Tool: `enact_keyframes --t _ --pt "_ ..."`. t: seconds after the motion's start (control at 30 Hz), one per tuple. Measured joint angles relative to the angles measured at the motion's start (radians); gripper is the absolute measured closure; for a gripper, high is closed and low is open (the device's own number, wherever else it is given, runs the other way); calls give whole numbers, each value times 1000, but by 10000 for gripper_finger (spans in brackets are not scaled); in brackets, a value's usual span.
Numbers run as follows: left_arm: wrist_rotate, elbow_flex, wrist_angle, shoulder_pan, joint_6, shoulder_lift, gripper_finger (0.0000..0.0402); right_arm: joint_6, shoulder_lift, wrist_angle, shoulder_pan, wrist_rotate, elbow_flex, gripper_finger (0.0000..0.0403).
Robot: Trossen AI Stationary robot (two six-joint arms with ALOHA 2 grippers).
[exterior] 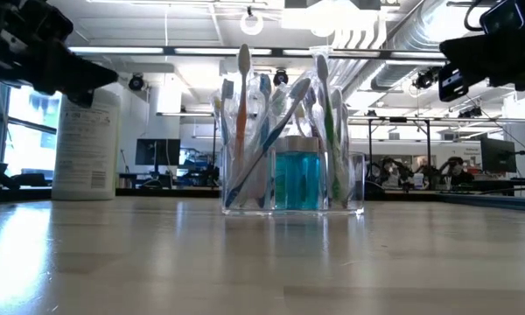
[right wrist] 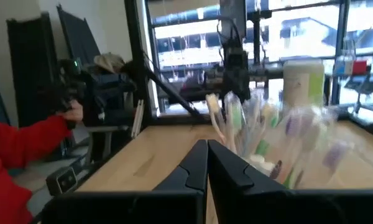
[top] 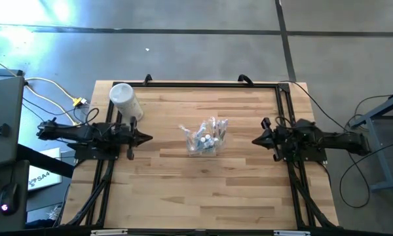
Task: Pick & Place toothbrushing station
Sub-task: Return to Home Position
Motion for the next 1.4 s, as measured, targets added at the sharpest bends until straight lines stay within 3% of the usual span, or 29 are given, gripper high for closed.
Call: enact_keyframes --t 0.13,0.4,0.67,0.73,1.0,1.4 --pt "55 -42 116 0 30 -1 401 9 0 69 0 -4 0 400" --pt "63 -55 137 0 49 -1 401 107 0 282 0 -17 -2 400" --pt "61 -57 140 0 52 -1 401 60 14 181 0 -332 -2 400" --pt "61 -57 140 0 54 -1 401 27 22 146 0 -366 -2 400" --pt "58 -58 141 0 73 0 401 -53 66 22 -1 -212 -2 400" --pt "58 -59 141 0 106 0 401 -69 101 -7 -1 -154 -3 400"
